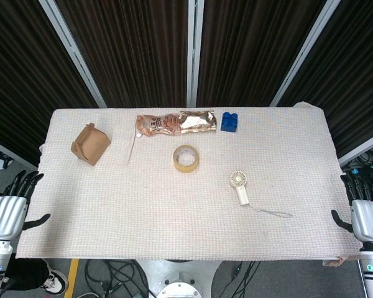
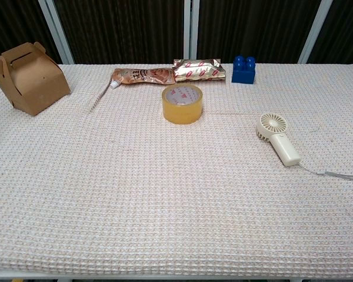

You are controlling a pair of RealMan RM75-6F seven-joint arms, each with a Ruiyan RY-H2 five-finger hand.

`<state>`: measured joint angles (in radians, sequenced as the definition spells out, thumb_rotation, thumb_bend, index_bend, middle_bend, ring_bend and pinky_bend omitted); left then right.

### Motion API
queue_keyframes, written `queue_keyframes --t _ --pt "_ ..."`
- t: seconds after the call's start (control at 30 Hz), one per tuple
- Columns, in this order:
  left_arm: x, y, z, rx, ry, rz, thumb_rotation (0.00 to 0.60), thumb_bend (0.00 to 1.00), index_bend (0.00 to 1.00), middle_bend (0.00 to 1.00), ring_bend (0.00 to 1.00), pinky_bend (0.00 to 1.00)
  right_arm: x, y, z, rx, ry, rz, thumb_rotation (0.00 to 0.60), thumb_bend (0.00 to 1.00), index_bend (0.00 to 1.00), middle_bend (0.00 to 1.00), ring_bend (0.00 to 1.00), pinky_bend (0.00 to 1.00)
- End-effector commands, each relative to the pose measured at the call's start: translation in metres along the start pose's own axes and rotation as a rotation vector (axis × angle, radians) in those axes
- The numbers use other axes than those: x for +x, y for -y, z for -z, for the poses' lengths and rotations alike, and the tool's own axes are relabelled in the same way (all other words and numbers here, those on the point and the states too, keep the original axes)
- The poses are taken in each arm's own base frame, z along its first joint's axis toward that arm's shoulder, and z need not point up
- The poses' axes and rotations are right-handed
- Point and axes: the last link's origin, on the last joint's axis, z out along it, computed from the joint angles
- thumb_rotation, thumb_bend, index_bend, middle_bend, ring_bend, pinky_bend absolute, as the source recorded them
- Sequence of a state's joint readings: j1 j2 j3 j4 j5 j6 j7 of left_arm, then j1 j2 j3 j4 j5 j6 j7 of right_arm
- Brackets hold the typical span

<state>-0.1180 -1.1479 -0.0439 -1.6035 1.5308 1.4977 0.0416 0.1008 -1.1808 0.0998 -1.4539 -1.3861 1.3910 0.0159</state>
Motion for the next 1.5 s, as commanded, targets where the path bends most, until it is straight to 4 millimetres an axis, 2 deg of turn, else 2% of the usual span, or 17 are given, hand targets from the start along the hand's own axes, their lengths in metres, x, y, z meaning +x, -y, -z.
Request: queue_keyframes --t 0.03,0.57,0.83,0.9,0.93,0.97,1.0,1.07,1.1,1.2,1.23,1.33,1.37,1.43,1.5 --pt "0.0 0.0 0.0 0.0 0.0 0.0 0.6 0.0 0.11 0.08 0.03 0.25 0.0 0.0 0.0 0.001 0.0 0.0 0.6 0.22 0.0 0.0 0.0 0.0" --pt "0.001 0.0 0.0 0.001 -0.001 0.0 0.6 0.0 0.11 0.08 0.03 0.25 0.0 0.003 0.001 0.012 -0.007 -0.004 0.6 0.22 0.0 0.0 0.0 0.0" --pt "0.005 0.0 -0.002 -0.002 -0.006 0.002 0.6 0.0 0.11 0.08 0.03 0.25 0.0 0.014 0.001 0.053 -0.024 -0.012 0.6 0.24 0.0 0.0 0.0 0.0" --pt "0.005 -0.001 0.0 -0.007 -0.009 0.003 0.6 0.0 0.11 0.08 0.03 0.25 0.002 0.018 0.003 0.076 -0.024 0.008 0.6 0.34 0.0 0.0 0.0 0.0" --pt "0.005 -0.001 0.0 -0.007 -0.011 0.002 0.6 0.0 0.11 0.08 0.03 0.25 0.003 0.019 0.004 0.086 -0.027 0.02 0.6 0.42 0.0 0.0 0.0 0.0" --pt "0.004 -0.001 0.001 -0.006 -0.012 0.001 0.6 0.0 0.11 0.08 0.03 0.25 0.004 0.021 0.004 0.094 -0.031 0.03 0.6 0.55 0.0 0.0 0.0 0.0" --pt "0.003 0.0 0.0 -0.001 -0.012 0.003 0.6 0.0 0.11 0.08 0.03 0.25 0.005 0.022 0.004 0.099 -0.034 0.037 0.6 0.73 0.0 0.0 0.0 0.0" --pt "-0.001 0.0 0.0 0.007 -0.002 0.016 0.6 0.0 0.11 0.08 0.03 0.25 0.004 0.023 0.002 0.102 -0.029 0.041 0.6 0.95 0.0 0.0 0.0 0.0" --pt "-0.002 0.0 -0.001 0.006 0.003 0.017 0.6 0.0 0.11 0.08 0.03 0.25 0.003 0.025 0.001 0.102 -0.022 0.036 0.6 1.0 0.0 0.0 0.0 0.0" --pt "-0.005 -0.002 -0.002 -0.007 0.014 0.003 0.6 0.0 0.11 0.08 0.03 0.25 -0.004 0.033 -0.003 0.12 0.001 0.012 0.6 1.0 0.0 0.05 0.01 0.03" --pt "-0.005 -0.002 -0.002 -0.009 0.016 0.0 0.6 0.0 0.11 0.08 0.03 0.25 -0.007 0.036 -0.005 0.135 0.002 0.018 0.6 1.0 0.0 0.13 0.08 0.13" --pt "-0.005 -0.002 -0.002 -0.005 0.012 0.004 0.6 0.0 0.11 0.08 0.03 0.25 -0.017 0.047 -0.01 0.174 0.029 0.04 0.6 1.0 0.0 0.47 0.53 0.59" --pt "-0.004 -0.002 -0.002 -0.004 0.009 0.007 0.6 0.0 0.11 0.08 0.03 0.25 -0.018 0.051 -0.012 0.187 0.033 0.052 0.6 1.0 0.0 0.57 0.64 0.68" --pt "-0.005 0.0 -0.001 -0.001 0.006 0.011 0.6 0.0 0.11 0.08 0.03 0.25 -0.022 0.061 -0.015 0.215 0.022 0.089 0.6 1.0 0.0 0.7 0.74 0.75" --pt "-0.005 0.001 -0.001 0.003 0.008 0.013 0.6 0.0 0.11 0.08 0.03 0.25 -0.027 0.072 -0.016 0.247 0.02 0.099 0.6 1.0 0.0 0.82 0.8 0.77"
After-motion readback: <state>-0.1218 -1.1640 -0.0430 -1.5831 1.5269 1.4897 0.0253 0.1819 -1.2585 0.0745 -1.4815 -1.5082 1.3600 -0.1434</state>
